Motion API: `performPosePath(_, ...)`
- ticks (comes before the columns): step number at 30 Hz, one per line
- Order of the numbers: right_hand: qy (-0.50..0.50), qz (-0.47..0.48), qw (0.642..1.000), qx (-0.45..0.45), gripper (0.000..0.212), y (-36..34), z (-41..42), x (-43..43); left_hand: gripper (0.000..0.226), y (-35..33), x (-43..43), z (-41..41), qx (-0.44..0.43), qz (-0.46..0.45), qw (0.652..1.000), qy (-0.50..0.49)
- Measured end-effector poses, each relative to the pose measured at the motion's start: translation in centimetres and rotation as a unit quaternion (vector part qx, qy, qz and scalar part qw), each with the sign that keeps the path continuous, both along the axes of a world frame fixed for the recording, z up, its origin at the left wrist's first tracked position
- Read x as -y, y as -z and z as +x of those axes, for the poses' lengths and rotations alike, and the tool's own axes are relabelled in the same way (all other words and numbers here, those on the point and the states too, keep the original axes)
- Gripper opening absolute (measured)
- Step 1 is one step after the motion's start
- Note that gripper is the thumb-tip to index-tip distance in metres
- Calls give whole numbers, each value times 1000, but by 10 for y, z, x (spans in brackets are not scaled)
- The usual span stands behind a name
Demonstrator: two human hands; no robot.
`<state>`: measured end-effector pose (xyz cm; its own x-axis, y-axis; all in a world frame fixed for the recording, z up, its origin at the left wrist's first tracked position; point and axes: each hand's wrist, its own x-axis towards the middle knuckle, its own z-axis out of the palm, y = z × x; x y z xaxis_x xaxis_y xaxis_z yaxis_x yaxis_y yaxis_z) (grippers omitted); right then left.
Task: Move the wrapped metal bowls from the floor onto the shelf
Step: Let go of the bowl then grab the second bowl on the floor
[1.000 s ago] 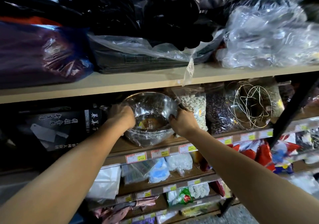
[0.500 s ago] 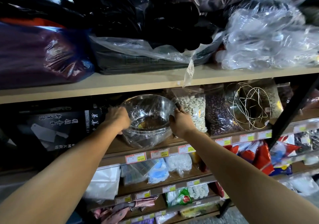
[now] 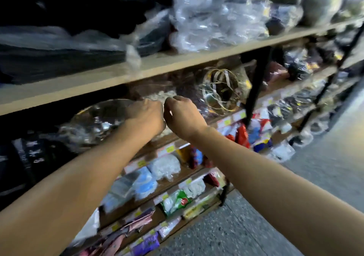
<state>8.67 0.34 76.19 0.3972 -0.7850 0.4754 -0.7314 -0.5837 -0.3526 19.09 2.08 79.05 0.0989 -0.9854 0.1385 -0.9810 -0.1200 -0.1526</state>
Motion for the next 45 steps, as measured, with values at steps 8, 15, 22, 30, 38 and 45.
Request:
performPosePath(8,276,104,955,-22,19,67,-197,-47,49,75,3,-166,-9,63,969,238)
performPosePath(15,471,256,844,-12,17,165,-303,-131,31,179,-25,-287,-4,192,908,373)
performPosePath(22,551,371,746,47,19,328,-341,-211,31,346,-69,-341,-13,340,856,389)
performPosePath(30,576,482,653,96,34,530,-327,-273,30,555,-104,-320,-54,439,853,277)
performPosePath(38,598,523,597,110,37,737,-312,-285,29,763,-121,-316,-96,452,858,225)
performPosePath(45,601,565,551,128,39,904,-307,-298,40,930,-142,-318,-157,453,863,161)
